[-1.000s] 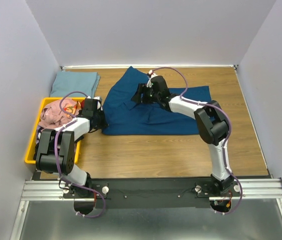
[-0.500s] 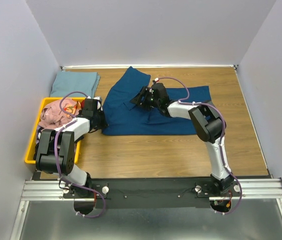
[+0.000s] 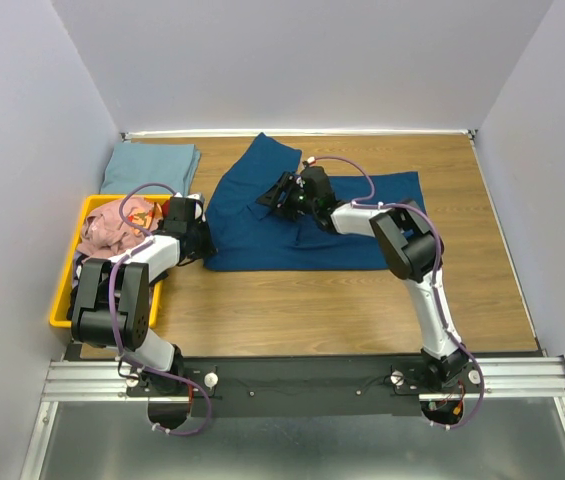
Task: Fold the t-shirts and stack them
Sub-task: Fold the tshirt
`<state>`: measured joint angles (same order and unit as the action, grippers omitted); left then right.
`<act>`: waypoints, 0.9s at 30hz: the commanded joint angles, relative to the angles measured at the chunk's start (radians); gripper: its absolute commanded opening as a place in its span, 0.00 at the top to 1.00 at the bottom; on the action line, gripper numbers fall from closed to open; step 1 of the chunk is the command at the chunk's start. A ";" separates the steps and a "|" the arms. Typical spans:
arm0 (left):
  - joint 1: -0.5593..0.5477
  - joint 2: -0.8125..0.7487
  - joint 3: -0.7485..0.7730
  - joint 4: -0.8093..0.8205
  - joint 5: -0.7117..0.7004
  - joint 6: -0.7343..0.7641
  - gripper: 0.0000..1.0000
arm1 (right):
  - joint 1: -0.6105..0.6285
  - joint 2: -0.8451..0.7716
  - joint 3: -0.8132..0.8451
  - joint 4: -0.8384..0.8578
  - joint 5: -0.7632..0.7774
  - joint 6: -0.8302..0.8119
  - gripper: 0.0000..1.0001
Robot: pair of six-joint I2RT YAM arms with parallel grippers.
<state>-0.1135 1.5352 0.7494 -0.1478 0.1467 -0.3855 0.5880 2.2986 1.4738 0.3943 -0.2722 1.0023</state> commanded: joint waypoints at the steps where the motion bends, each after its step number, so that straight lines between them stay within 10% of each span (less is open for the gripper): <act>1: -0.008 -0.009 -0.025 -0.062 -0.036 0.017 0.87 | 0.006 0.032 0.045 0.021 -0.027 0.019 0.28; 20: -0.014 -0.014 -0.025 -0.067 -0.044 0.020 0.87 | -0.063 0.087 0.220 -0.074 -0.019 -0.025 0.27; 27: -0.014 -0.075 -0.025 -0.072 -0.104 0.005 0.82 | -0.123 -0.118 0.004 -0.080 -0.148 -0.132 0.28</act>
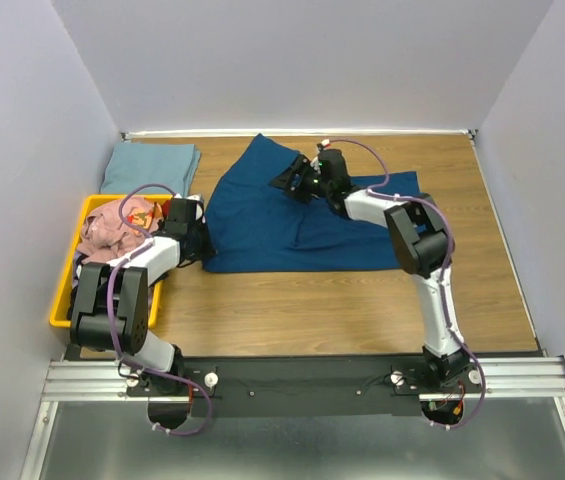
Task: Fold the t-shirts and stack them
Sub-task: Fold the tshirt
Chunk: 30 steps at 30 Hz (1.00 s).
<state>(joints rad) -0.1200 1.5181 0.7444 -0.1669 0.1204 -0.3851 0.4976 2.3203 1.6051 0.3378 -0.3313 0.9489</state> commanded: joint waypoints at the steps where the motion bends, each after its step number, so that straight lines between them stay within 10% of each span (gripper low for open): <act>1: -0.007 -0.071 -0.017 -0.052 -0.088 0.003 0.80 | -0.045 -0.174 -0.164 -0.026 -0.098 -0.093 0.28; 9: -0.007 -0.272 0.003 -0.109 -0.183 -0.032 0.46 | -0.237 -0.600 -0.477 -0.303 0.016 -0.360 0.28; 30: -0.090 -0.110 -0.068 -0.026 0.099 -0.144 0.64 | -0.855 -0.923 -1.027 -0.453 0.041 -0.315 0.31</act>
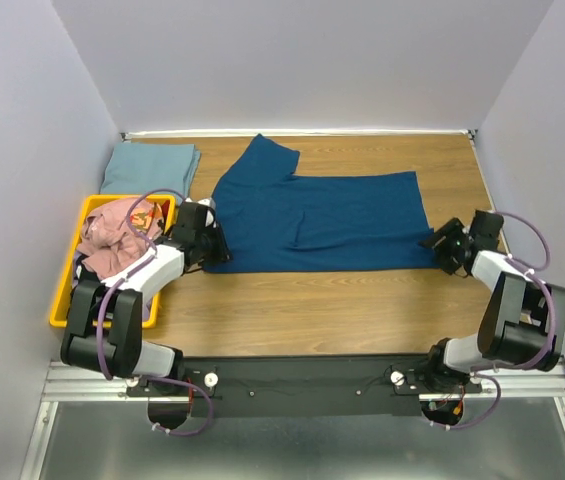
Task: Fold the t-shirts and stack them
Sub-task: Fold the tshirt
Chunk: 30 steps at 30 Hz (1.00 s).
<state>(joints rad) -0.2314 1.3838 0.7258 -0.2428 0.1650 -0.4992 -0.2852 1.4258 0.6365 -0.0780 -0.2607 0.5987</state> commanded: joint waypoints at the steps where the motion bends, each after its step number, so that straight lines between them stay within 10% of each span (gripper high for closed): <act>1: 0.029 0.034 -0.080 0.056 0.053 -0.030 0.64 | -0.095 -0.030 -0.072 -0.039 -0.034 0.039 0.31; 17: 0.078 -0.172 -0.167 -0.030 0.110 -0.104 0.68 | -0.339 -0.255 -0.136 -0.135 0.029 0.093 0.32; 23: 0.078 -0.237 0.012 -0.079 -0.031 -0.006 0.56 | -0.211 -0.252 0.006 -0.091 0.041 0.057 0.33; 30: 0.075 0.074 0.372 -0.062 -0.191 0.166 0.48 | -0.025 0.036 0.375 -0.088 0.020 -0.120 0.33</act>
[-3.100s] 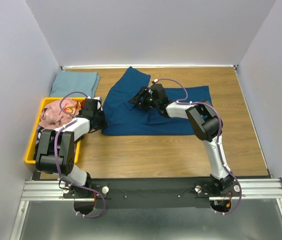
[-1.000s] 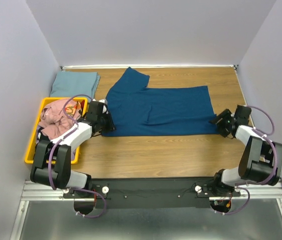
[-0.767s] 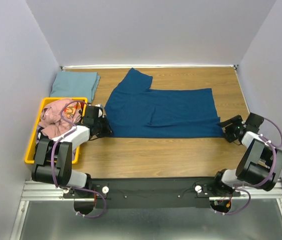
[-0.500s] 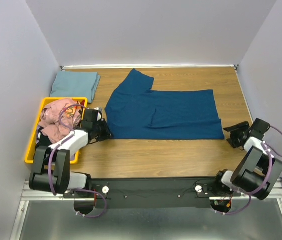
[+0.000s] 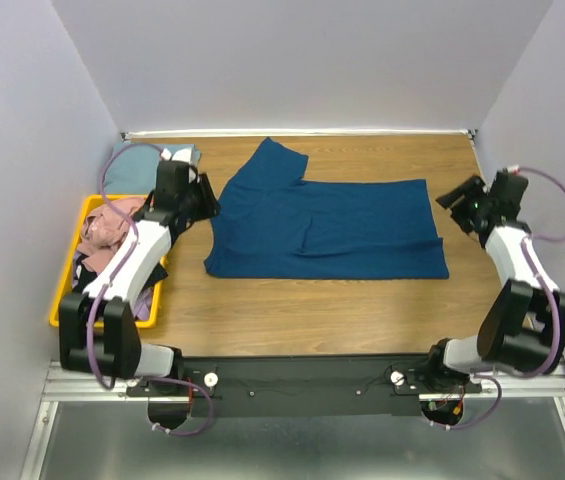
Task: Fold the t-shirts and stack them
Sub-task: Fold the tshirt
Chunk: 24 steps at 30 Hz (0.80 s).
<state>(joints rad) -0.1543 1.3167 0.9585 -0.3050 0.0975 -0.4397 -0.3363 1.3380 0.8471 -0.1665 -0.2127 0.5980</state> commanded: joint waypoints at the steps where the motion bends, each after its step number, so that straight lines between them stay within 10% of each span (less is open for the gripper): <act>1: -0.004 0.182 0.178 0.000 -0.128 0.116 0.48 | 0.034 0.168 0.199 -0.005 -0.042 -0.135 0.33; 16: -0.028 0.878 0.868 -0.098 -0.231 0.283 0.46 | 0.178 0.507 0.454 -0.048 0.095 -0.310 0.34; 24: -0.041 0.983 0.921 -0.105 -0.226 0.289 0.45 | 0.201 0.512 0.458 -0.045 0.136 -0.334 0.34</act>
<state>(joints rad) -0.1860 2.2673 1.8565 -0.3786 -0.1017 -0.1722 -0.1356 1.8416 1.2766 -0.1936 -0.1349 0.2935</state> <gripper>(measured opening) 0.547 0.664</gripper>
